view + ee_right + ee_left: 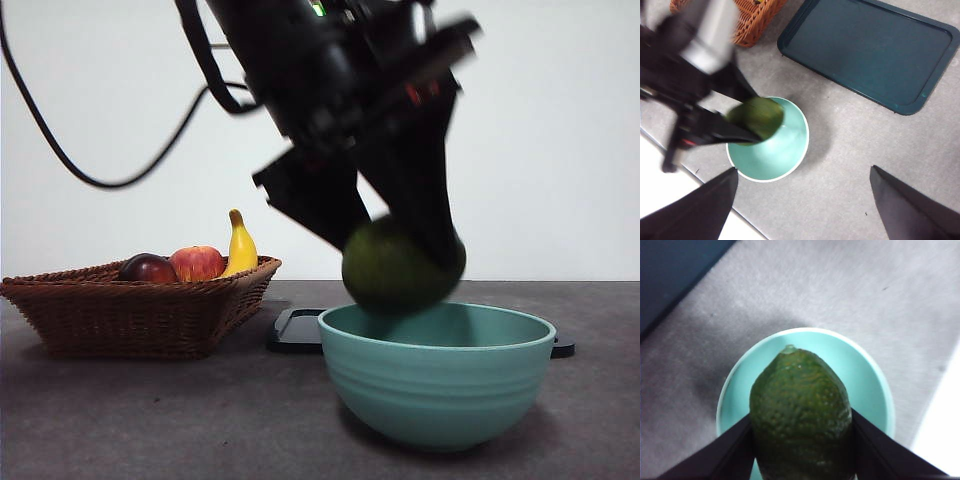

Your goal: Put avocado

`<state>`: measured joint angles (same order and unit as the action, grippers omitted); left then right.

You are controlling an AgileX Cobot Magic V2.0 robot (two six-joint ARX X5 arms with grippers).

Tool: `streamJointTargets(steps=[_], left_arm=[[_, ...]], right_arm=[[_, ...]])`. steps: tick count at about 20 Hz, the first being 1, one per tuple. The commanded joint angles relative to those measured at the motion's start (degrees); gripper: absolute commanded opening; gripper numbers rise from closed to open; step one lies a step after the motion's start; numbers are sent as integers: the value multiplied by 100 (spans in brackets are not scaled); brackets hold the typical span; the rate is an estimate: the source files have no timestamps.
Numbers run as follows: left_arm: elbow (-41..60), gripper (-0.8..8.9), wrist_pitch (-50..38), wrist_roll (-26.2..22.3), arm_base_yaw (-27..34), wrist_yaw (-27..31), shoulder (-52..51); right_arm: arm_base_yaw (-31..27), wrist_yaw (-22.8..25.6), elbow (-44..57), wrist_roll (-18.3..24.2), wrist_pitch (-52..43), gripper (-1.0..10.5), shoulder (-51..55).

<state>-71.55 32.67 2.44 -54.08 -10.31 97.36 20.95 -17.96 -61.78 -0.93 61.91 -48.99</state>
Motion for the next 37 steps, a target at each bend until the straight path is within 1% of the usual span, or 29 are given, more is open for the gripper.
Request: streamJointTargets(steps=[1, 2, 9, 14, 15, 17, 18, 19, 24, 29, 32, 34, 37], left_arm=[[-114, 202, -170, -94, -133, 227, 321], [-114, 202, -201, -125, -166, 304, 417], [-114, 204, -417, -179, -240, 319, 881], [-114, 226, -402, -175, -304, 319, 944], [-116, 241, -398, -175, -319, 319, 942], [-116, 329, -398, -157, -337, 319, 942], [-116, 354, -393, -155, -343, 319, 942], [-116, 352, -387, -151, -352, 319, 940], [-260, 342, -192, -50, -358, 319, 767], [-647, 342, -11, -44, -317, 319, 181], [-728, 342, 0, 24, -103, 319, -343], [-728, 342, 66, 26, 199, 319, -758], [-726, 342, 334, 66, 846, 315, -1390]], right_arm=[[13, 0, -127, -61, -50, 424, -26], [13, 0, -127, -63, -50, 424, -26], [13, 0, -125, -63, -52, 424, -26], [13, 0, -127, -63, -52, 424, -28], [13, 0, -125, -61, -52, 424, -28], [13, 0, -125, -61, -52, 424, -28], [13, 0, -125, -61, -52, 424, -28], [13, 0, -125, -61, -52, 424, -28], [13, 0, -125, -61, -52, 424, -28], [13, 0, -125, -61, -52, 424, -28], [13, 0, -125, -59, -52, 424, -28], [13, 0, -125, -57, -52, 424, -28], [13, 0, -125, -57, -52, 424, -28]])
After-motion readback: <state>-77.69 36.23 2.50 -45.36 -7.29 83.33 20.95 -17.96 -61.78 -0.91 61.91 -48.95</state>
